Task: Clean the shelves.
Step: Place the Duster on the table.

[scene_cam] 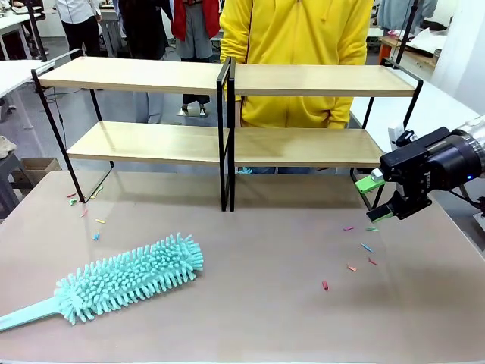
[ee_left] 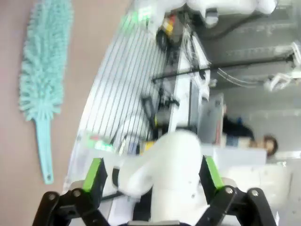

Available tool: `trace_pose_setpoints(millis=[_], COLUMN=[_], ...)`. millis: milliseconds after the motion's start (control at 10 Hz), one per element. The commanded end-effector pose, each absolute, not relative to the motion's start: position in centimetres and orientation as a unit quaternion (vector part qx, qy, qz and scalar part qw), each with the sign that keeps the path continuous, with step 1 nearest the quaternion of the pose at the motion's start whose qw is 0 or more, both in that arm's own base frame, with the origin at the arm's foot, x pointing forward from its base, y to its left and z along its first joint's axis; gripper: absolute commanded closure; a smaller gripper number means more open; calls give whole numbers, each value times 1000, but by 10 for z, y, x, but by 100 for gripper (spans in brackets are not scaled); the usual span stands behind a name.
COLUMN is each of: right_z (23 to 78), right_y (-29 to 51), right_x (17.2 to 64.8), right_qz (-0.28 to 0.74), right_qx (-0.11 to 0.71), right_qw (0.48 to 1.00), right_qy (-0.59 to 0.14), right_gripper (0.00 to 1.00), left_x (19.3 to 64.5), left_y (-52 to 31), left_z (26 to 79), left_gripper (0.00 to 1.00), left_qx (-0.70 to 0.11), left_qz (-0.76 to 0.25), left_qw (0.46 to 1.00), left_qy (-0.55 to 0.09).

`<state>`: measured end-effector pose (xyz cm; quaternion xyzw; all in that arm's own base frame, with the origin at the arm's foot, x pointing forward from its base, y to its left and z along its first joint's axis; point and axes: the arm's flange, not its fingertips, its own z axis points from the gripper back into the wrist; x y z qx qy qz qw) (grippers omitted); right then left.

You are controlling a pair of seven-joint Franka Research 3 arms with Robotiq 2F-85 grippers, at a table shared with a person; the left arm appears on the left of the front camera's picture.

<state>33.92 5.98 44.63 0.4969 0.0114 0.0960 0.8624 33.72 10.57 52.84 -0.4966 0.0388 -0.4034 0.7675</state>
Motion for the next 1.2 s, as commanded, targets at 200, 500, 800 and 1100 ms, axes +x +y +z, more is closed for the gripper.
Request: trace_pose_setpoints(millis=[200,500,800,1100], right_z=[513,547,545,545], right_y=[51,30,35,35], right_x=[312,292,309,309], right_qz=[45,-24,42,42], right_qx=[607,615,631,631], right_qw=[789,778,770,770], right_qy=[-76,-126,-84,-84], right_gripper=[0,0,0,0], left_x=[320,343,330,330], left_y=[115,87,130,130], left_z=[556,553,554,554], left_gripper=[0,0,0,0], left_qx=[-687,-766,-717,-717], left_qz=[-163,-92,-157,-157], left_qw=[658,602,656,656], left_qy=[-260,-209,-176,-176])
